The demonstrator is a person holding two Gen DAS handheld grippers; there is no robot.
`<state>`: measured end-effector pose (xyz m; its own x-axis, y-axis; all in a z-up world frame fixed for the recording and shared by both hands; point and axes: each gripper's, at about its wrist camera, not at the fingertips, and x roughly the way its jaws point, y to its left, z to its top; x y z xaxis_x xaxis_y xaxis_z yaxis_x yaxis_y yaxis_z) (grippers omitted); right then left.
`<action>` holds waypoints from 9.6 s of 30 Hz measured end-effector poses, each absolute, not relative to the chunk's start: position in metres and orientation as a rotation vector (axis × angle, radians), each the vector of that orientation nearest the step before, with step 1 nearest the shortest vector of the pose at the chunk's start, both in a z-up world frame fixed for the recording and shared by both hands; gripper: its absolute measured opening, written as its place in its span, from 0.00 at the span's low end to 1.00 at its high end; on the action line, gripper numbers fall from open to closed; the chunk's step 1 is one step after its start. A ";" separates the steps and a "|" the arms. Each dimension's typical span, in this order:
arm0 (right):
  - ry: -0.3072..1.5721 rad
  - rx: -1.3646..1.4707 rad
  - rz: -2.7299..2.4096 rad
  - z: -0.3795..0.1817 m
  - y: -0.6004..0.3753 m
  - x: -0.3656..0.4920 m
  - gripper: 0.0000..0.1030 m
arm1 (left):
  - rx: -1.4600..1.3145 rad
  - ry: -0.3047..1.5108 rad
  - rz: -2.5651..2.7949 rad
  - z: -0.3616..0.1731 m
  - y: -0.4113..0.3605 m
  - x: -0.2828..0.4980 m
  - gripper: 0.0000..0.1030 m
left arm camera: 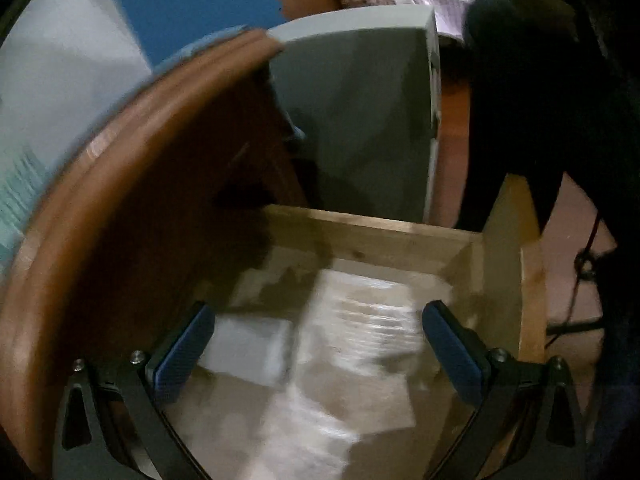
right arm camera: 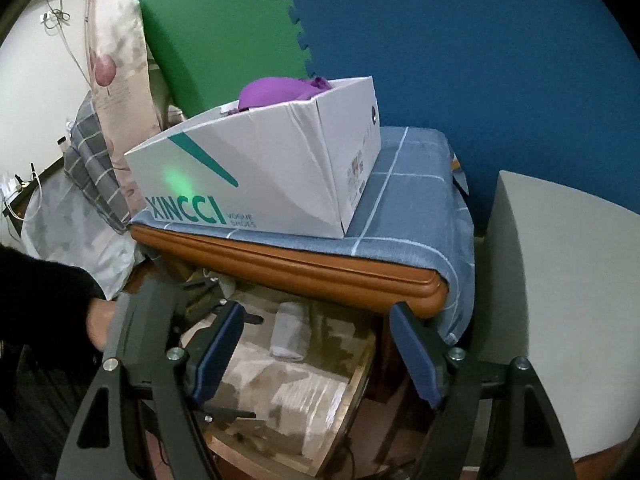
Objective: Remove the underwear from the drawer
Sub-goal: 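Reach the left gripper down into the drawer toward the white underwear, then grasp the white underwear with the left gripper and lift it, then carry the white underwear up over the white box with the left gripper, then lower the white underwear into the box and open the left gripper, then reach the right gripper down into the drawer toward the last white underwear, then grasp the white underwear with the right gripper and lift it, then carry the white underwear up over the white box with the right gripper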
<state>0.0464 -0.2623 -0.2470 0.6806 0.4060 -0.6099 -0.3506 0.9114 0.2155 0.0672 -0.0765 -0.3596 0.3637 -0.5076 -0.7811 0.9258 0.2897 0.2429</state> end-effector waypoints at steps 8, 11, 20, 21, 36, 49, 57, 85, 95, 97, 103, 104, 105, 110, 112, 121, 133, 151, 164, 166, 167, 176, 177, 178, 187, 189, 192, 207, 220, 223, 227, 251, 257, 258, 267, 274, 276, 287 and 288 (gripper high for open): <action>0.733 0.081 0.449 -0.257 -0.255 0.051 0.75 | 0.707 0.664 -0.975 -0.390 -0.059 0.103 0.89; 0.741 0.080 0.461 -0.260 -0.251 0.054 0.75 | 0.822 0.586 -0.936 -0.409 -0.064 0.096 0.86; 0.785 0.087 0.470 -0.271 -0.245 0.065 0.75 | 0.788 0.601 -0.770 -0.438 -0.073 0.133 1.00; 0.791 0.085 0.468 -0.272 -0.245 0.066 0.75 | 0.789 0.630 -0.784 -0.442 -0.073 0.136 0.99; 0.804 0.080 0.431 -0.278 -0.246 0.068 0.75 | 0.808 0.710 -1.021 -0.382 -0.059 0.065 0.59; 0.792 0.102 0.388 -0.276 -0.257 0.064 0.75 | 0.667 0.553 -1.030 -0.251 -0.032 0.016 0.60; 0.800 0.061 0.390 -0.275 -0.250 0.060 0.75 | 0.667 0.400 -1.021 -0.172 -0.023 -0.028 0.60; 0.811 -0.053 0.426 -0.279 -0.229 0.055 0.75 | 0.196 0.751 -0.364 -0.041 0.068 0.222 0.62; 0.811 -0.049 0.443 -0.281 -0.227 0.054 0.75 | 0.231 0.906 -0.297 -0.112 0.025 0.259 0.62; 0.812 -0.052 0.447 -0.281 -0.226 0.053 0.75 | 0.237 0.921 -0.292 -0.115 0.021 0.260 0.62; 0.808 -0.056 0.454 -0.280 -0.226 0.053 0.75 | 0.266 0.952 -0.280 -0.128 0.014 0.263 0.62; 0.808 -0.058 0.455 -0.280 -0.226 0.052 0.75 | 0.268 0.957 -0.277 -0.130 0.015 0.264 0.62; 0.808 -0.061 0.455 -0.280 -0.226 0.052 0.75 | 0.271 0.960 -0.274 -0.131 0.015 0.264 0.62; 0.810 -0.067 0.454 -0.280 -0.224 0.052 0.75 | 0.289 0.967 -0.263 -0.136 0.015 0.266 0.62; 0.811 -0.072 0.455 -0.280 -0.223 0.051 0.75 | 0.303 0.967 -0.271 -0.136 0.012 0.264 0.62; 0.811 -0.077 0.455 -0.281 -0.222 0.051 0.75 | 0.427 1.005 -0.327 -0.152 -0.006 0.251 0.62; 0.821 -0.140 0.467 -0.283 -0.213 0.047 0.75 | 0.421 0.974 -0.322 -0.157 -0.009 0.253 0.86; 0.793 -0.674 0.892 -0.365 0.003 0.067 0.76 | 0.181 0.309 -0.180 -0.161 0.208 0.009 1.00; 0.521 -0.866 0.736 -0.446 0.050 0.097 0.77 | -0.014 0.311 -0.058 -0.182 0.263 0.014 0.99; 0.429 -0.860 0.679 -0.450 0.055 0.099 0.77 | 0.004 0.315 -0.057 -0.184 0.260 0.013 0.99; 0.417 -0.836 0.664 -0.451 0.058 0.103 0.77 | 0.013 0.318 -0.057 -0.185 0.257 0.014 0.99; 0.446 -0.840 0.663 -0.466 0.100 0.147 0.36 | 0.011 0.397 -0.065 -0.192 0.254 0.036 0.99; 0.484 -0.794 0.683 -0.464 0.098 0.148 0.34 | 0.009 0.400 -0.061 -0.193 0.255 0.037 0.99; 0.508 -0.790 0.709 -0.464 0.096 0.145 0.32 | 0.009 0.401 -0.061 -0.193 0.255 0.038 0.99; 0.557 -0.993 0.852 -0.465 0.043 0.087 0.31 | 0.052 0.338 -0.063 -0.190 0.246 0.025 0.99; 0.559 -1.010 0.826 -0.459 0.030 0.078 0.31 | 0.066 0.320 -0.047 -0.189 0.244 0.021 0.99; 0.555 -0.982 0.788 -0.439 0.017 0.064 0.31 | 0.108 0.303 -0.017 -0.189 0.237 0.016 0.99; 0.494 -0.710 0.495 -0.311 -0.021 0.011 0.31 | 0.149 0.268 0.015 -0.185 0.221 0.015 1.00; 0.518 -0.462 0.222 -0.181 -0.111 -0.008 0.31 | 0.176 0.289 0.000 -0.185 0.210 0.023 1.00; 0.502 -0.435 0.177 -0.155 -0.124 -0.009 0.31 | 0.177 0.286 -0.004 -0.185 0.210 0.022 1.00; 0.478 -0.430 0.119 -0.128 -0.134 -0.007 0.31 | 0.190 0.305 0.012 -0.188 0.209 0.025 1.00; 0.455 -0.384 -0.002 -0.080 -0.150 0.045 0.31 | 0.219 0.333 0.020 -0.192 0.206 0.031 1.00; 0.436 -0.400 -0.001 -0.070 -0.142 0.048 0.31 | 0.214 0.332 0.016 -0.192 0.208 0.031 1.00; 0.434 -0.400 0.001 -0.068 -0.141 0.049 0.31 | 0.216 0.333 0.017 -0.192 0.208 0.031 1.00; 0.399 -0.424 0.022 -0.049 -0.117 0.055 0.31 | 0.209 0.328 0.016 -0.192 0.210 0.030 1.00; 0.382 -0.445 0.050 -0.040 -0.096 0.062 0.32 | 0.188 0.321 0.017 -0.192 0.211 0.028 1.00; 0.377 -0.454 0.055 -0.038 -0.090 0.064 0.32 | 0.183 0.318 0.018 -0.191 0.212 0.028 1.00; 0.433 -0.368 0.196 -0.031 -0.064 0.101 0.32 | 0.141 0.299 0.013 -0.188 0.217 0.022 1.00; 0.446 -0.360 0.214 -0.032 -0.060 0.108 0.32 | 0.136 0.295 0.012 -0.188 0.217 0.021 1.00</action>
